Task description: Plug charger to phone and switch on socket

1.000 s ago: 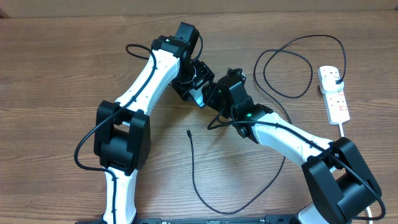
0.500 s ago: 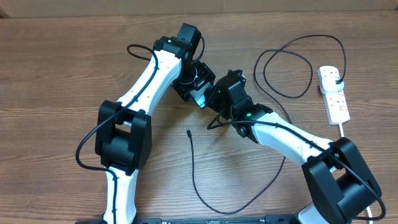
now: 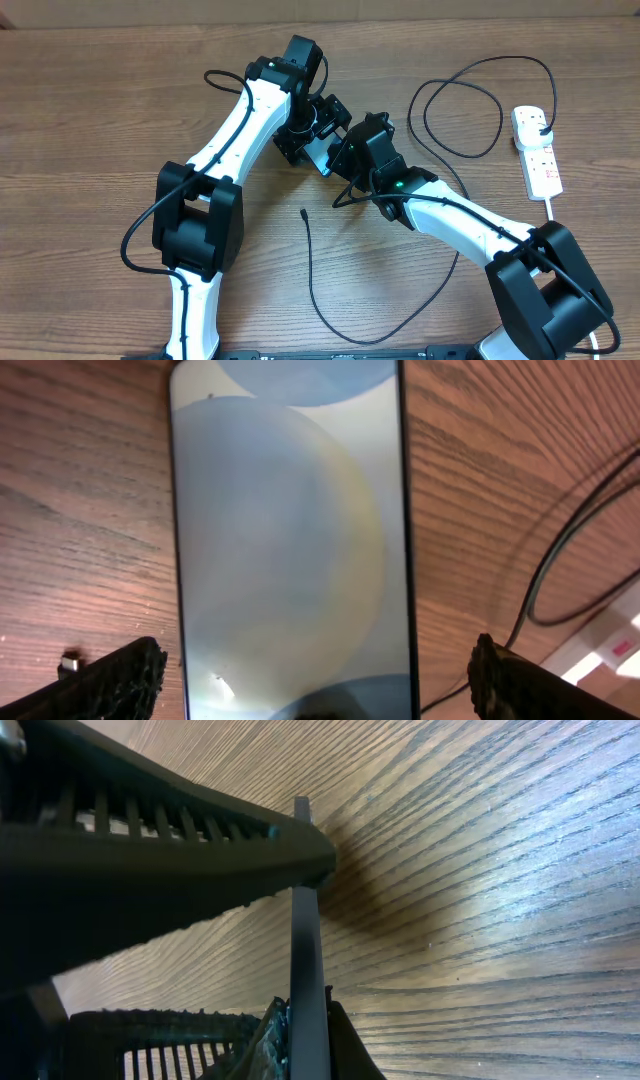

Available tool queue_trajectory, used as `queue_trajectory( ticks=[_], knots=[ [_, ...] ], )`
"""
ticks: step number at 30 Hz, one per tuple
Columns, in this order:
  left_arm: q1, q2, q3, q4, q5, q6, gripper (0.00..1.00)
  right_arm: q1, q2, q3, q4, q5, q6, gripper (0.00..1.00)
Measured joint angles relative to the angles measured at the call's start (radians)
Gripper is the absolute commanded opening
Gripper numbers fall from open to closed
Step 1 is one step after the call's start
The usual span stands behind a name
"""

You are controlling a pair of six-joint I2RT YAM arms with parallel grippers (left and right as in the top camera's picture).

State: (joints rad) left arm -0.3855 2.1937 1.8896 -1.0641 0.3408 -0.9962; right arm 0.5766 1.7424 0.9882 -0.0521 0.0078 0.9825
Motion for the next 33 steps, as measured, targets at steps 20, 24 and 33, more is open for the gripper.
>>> queue_trajectory(
  ticks=[20,24,33],
  knots=[
    [0.047,-0.539,-0.315,0.114,-0.098,0.317,1.00,-0.163,-0.434,0.020,-0.323,-0.126,-0.105,0.04],
    [0.061,-0.780,-0.735,0.520,-0.018,0.289,1.00,-0.228,-0.431,0.019,-0.352,-0.235,-0.112,0.04],
    [0.151,-0.896,-1.307,1.472,0.196,-0.023,1.00,-0.255,-0.350,0.018,-0.105,-0.433,-0.040,0.04]
  ],
)
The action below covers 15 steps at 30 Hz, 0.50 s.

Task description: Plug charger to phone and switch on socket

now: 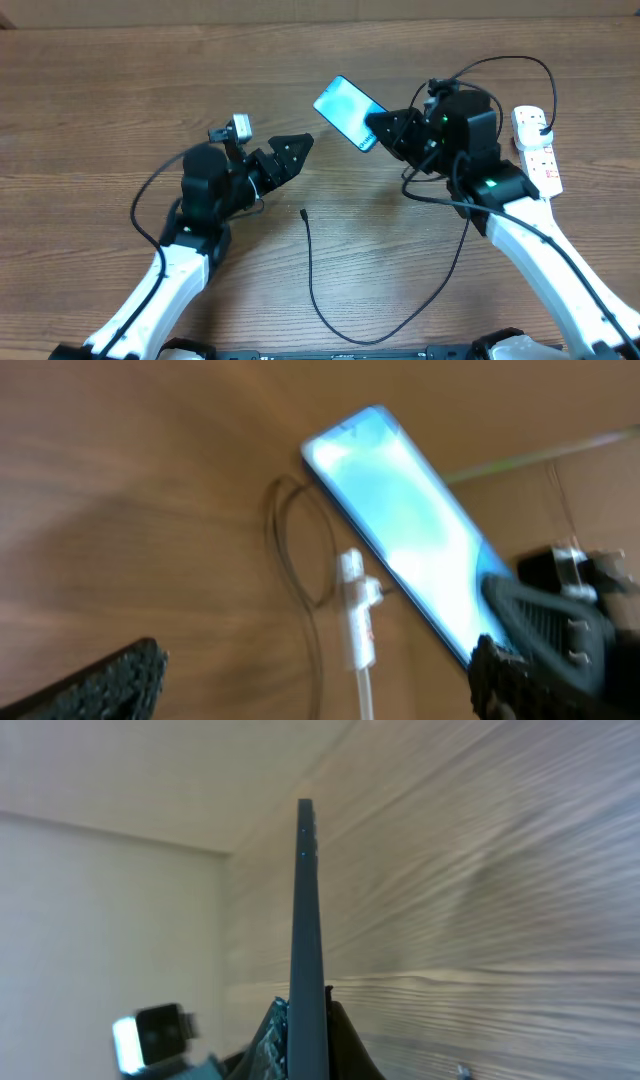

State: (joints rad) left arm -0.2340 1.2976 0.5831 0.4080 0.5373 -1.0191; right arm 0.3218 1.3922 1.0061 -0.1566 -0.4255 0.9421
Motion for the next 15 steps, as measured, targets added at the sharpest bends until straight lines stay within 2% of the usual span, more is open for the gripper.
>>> queue_trajectory(
  ticks=[1,5,13,15],
  knots=[
    [0.000,0.026,-0.034,0.115,0.006,-0.048,1.00,-0.001,0.023,0.000,0.035,-0.022,0.011,0.04],
    [0.000,0.191,-0.077,0.371,0.019,-0.203,1.00,0.001,0.142,0.000,0.189,-0.129,0.089,0.04],
    [0.000,0.531,-0.080,0.979,0.000,-0.520,1.00,0.022,0.205,0.000,0.273,-0.184,0.154,0.04],
    [0.000,0.570,-0.076,1.060,-0.009,-0.577,1.00,0.026,0.205,0.000,0.293,-0.187,0.158,0.04]
  ],
)
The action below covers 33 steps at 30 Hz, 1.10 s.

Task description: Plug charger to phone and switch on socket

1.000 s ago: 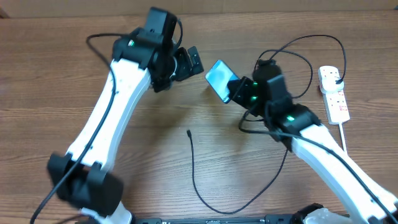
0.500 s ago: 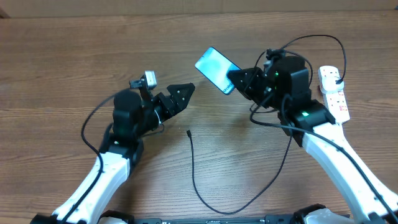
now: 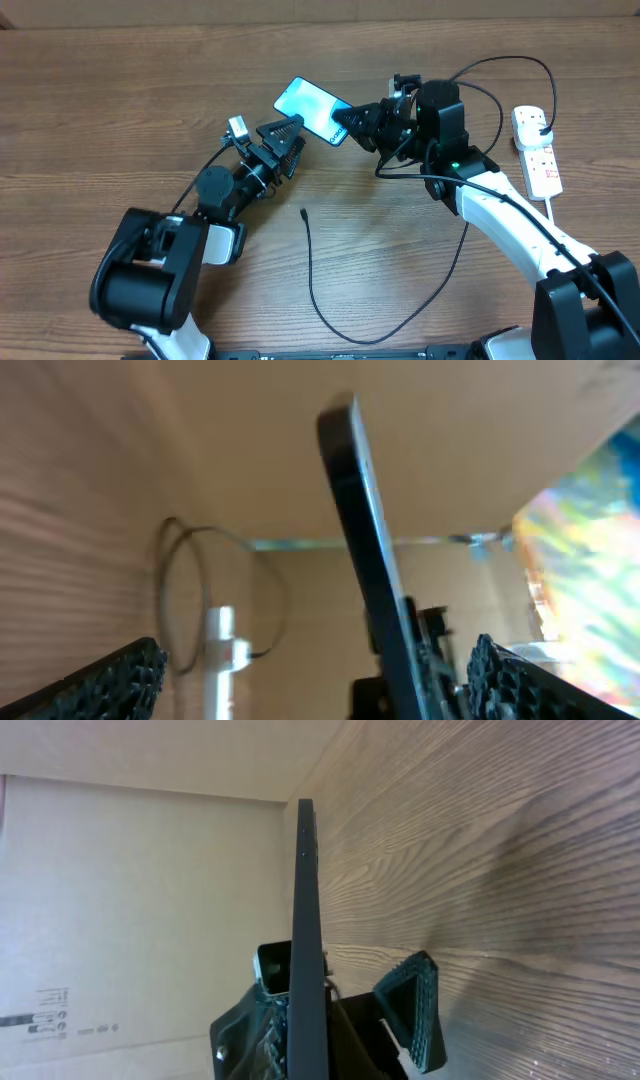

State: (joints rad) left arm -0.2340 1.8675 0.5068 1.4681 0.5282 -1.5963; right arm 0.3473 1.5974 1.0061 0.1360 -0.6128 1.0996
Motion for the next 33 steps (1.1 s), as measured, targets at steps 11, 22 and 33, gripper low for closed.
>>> queue_trajectory(
  ticks=[11,22,33],
  knots=[
    [-0.022,0.064,0.165,0.051,-0.016,-0.130,1.00,0.043,0.056,0.000,0.025,0.011,-0.029,0.04],
    [-0.022,0.064,0.165,0.045,-0.016,-0.170,0.85,0.044,0.064,0.000,0.016,0.016,-0.118,0.04],
    [-0.021,0.071,0.165,0.042,-0.010,-0.261,0.50,0.053,0.064,0.000,0.045,0.054,-0.143,0.04]
  ],
)
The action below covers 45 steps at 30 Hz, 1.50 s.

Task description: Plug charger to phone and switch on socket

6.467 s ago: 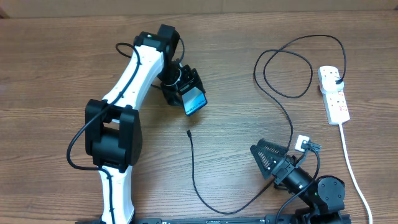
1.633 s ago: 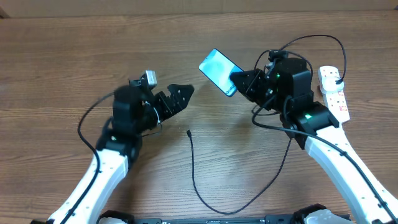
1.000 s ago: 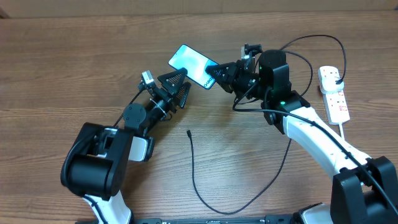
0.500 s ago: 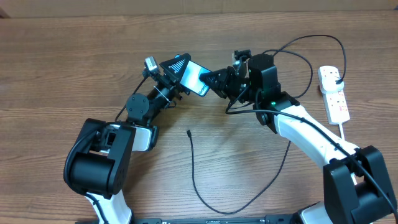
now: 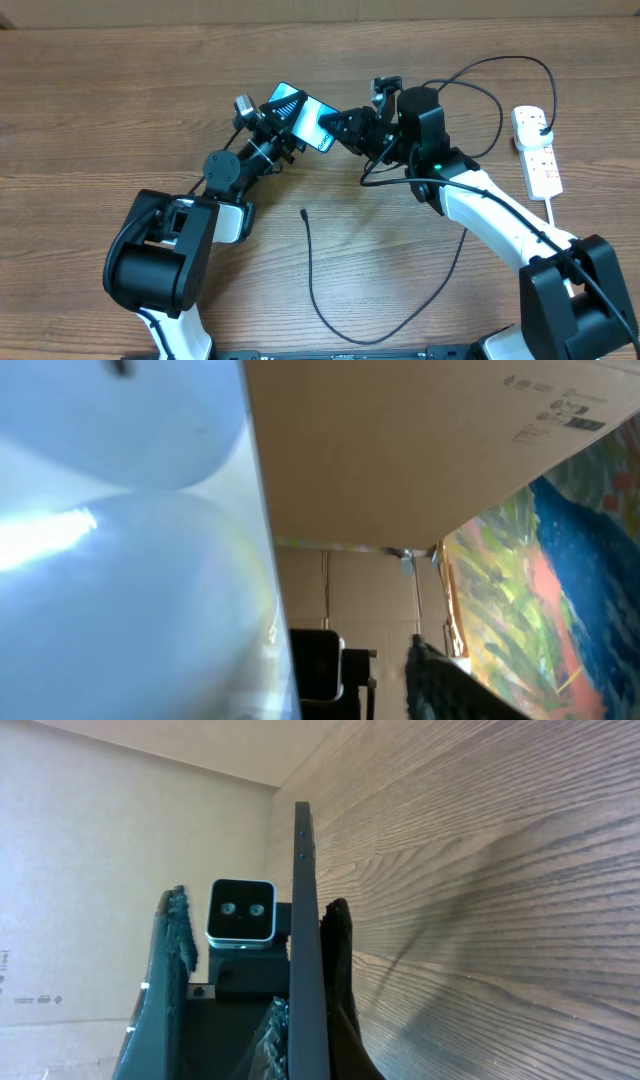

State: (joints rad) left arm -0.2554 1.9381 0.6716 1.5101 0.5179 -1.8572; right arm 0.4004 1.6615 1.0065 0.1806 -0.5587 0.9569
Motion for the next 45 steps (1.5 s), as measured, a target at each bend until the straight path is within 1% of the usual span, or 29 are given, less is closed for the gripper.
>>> queue_trajectory(
  ticks=[3,7,8,14,20,21,22,23,24,25,30,32,36,38,40,41,43,45],
  knots=[
    [0.000,0.005,0.000,-0.004,0.005,-0.003,0.40,0.002,0.000,0.000,0.003,0.005,0.003,0.04],
    [0.000,0.009,0.000,-0.009,0.014,-0.003,0.31,0.002,-0.002,0.001,0.003,0.007,0.037,0.04],
    [0.000,0.009,0.000,-0.012,0.019,-0.002,0.27,0.002,-0.002,0.001,0.003,0.008,0.042,0.04],
    [0.000,0.011,-0.001,-0.023,0.035,0.043,0.17,0.002,-0.004,0.003,0.001,0.012,0.090,0.04],
    [0.000,0.011,-0.002,-0.021,0.036,0.023,0.11,0.001,-0.006,0.003,0.003,0.012,0.138,0.04],
    [0.000,0.011,-0.002,-0.020,0.036,0.021,0.09,0.002,-0.006,0.003,0.003,0.011,0.143,0.07],
    [0.000,0.011,-0.002,-0.019,0.036,0.014,0.08,0.001,-0.006,0.003,0.003,0.010,0.153,0.26],
    [0.000,0.011,-0.002,-0.017,0.036,0.007,0.08,0.001,-0.006,0.003,0.003,0.010,0.154,0.35],
    [0.000,0.011,-0.002,-0.017,0.039,0.008,0.06,0.002,-0.006,0.003,0.002,0.013,0.153,0.46],
    [0.000,0.011,-0.002,-0.013,0.040,0.008,0.05,0.001,-0.006,0.003,-0.007,0.026,0.142,0.62],
    [0.001,0.011,-0.001,-0.006,0.049,0.009,0.04,-0.020,-0.005,0.003,-0.017,0.034,0.116,0.64],
    [0.004,0.011,-0.001,-0.007,0.056,0.009,0.04,-0.039,-0.005,0.003,-0.016,0.012,0.098,0.69],
    [0.035,0.011,-0.001,-0.066,0.115,0.013,0.04,-0.154,-0.006,0.003,-0.032,-0.113,0.013,0.70],
    [0.062,0.011,-0.001,-0.111,0.156,0.026,0.04,-0.215,-0.013,0.004,-0.117,-0.151,-0.047,0.74],
    [0.094,0.011,-0.001,-0.150,0.208,0.042,0.04,-0.264,-0.033,0.005,-0.243,-0.173,-0.139,0.76],
    [0.104,0.011,-0.001,-0.157,0.227,0.048,0.04,-0.270,-0.043,0.005,-0.282,-0.172,-0.167,0.77],
    [0.129,0.011,-0.001,-0.198,0.278,0.056,0.04,-0.274,-0.080,0.005,-0.443,-0.156,-0.267,0.78],
    [0.145,0.011,-0.001,-0.225,0.323,0.057,0.04,-0.272,-0.104,0.005,-0.529,-0.136,-0.336,0.79]
  ],
)
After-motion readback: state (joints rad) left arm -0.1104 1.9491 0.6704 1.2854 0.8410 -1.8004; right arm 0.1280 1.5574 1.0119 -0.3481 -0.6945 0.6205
